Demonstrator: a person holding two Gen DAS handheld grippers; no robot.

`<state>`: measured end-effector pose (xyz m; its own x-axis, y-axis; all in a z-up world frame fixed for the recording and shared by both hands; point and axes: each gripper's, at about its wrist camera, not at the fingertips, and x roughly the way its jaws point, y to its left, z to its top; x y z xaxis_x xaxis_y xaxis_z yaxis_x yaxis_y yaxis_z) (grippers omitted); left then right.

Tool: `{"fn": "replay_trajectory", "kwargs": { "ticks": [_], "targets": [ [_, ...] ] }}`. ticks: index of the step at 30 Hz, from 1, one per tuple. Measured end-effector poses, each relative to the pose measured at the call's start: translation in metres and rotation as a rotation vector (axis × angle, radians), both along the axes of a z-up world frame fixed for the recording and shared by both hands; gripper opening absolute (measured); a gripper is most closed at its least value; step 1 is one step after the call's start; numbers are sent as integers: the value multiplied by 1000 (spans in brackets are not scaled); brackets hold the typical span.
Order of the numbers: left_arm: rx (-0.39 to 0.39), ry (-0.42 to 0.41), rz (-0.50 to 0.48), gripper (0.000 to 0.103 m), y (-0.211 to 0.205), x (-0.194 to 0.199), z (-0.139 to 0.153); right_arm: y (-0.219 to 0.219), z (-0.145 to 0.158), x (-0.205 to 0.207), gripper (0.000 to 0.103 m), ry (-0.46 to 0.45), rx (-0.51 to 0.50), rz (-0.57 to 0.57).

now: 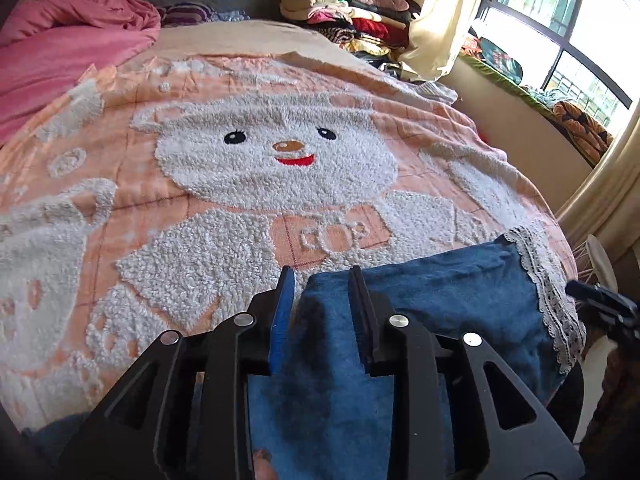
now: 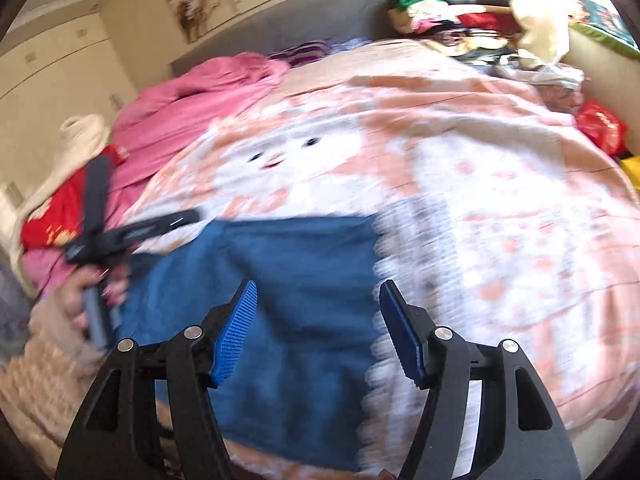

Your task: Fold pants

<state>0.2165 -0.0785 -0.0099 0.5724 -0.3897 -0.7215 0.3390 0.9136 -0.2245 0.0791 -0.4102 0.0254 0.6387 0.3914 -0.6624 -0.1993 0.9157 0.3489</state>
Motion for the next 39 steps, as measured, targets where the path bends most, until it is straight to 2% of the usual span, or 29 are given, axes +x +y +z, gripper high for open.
{"fn": "replay_trajectory", "kwargs": {
  "ticks": [3, 6, 10, 13, 16, 17, 20, 24, 26, 30, 33, 36, 39],
  "targets": [
    [14, 0, -29, 23, -10, -23, 3, -31, -2, 25, 63, 25, -10, -51],
    [16, 11, -52, 23, -20, -40, -3, -50, -16, 52, 63, 87, 19, -70],
    [91, 31, -67, 24, -33, -53, -24, -66, -36, 82, 62, 149, 111, -62],
    [127, 31, -51, 26, -37, -57, -37, -67, -48, 95, 62, 180, 140, -47],
    [122, 31, -36, 27, -37, -57, -37, -65, -58, 102, 54, 203, 164, -26],
    [116, 36, -30, 27, -36, -58, -37, -63, -57, 102, 43, 193, 174, -3],
    [106, 40, -20, 27, -35, -58, -36, -57, -56, 99, 25, 184, 236, 66],
    [93, 44, -8, 28, -35, -58, -36, -52, -30, 87, 23, 77, 167, 79],
    [94, 43, -6, 28, -36, -58, -37, -53, -21, 85, 23, 47, 76, 56],
    [88, 46, -2, 28, -36, -57, -38, -44, -41, 97, 23, 101, -99, 33],
    [87, 46, 0, 28, -36, -57, -38, -43, -55, 99, 23, 112, -118, 20],
    [89, 44, 0, 28, -36, -58, -39, -40, -56, 99, 34, 100, -154, 0],
    [87, 45, 0, 29, -36, -58, -39, -49, -44, 91, 44, 95, -131, -33]
  ]
}}
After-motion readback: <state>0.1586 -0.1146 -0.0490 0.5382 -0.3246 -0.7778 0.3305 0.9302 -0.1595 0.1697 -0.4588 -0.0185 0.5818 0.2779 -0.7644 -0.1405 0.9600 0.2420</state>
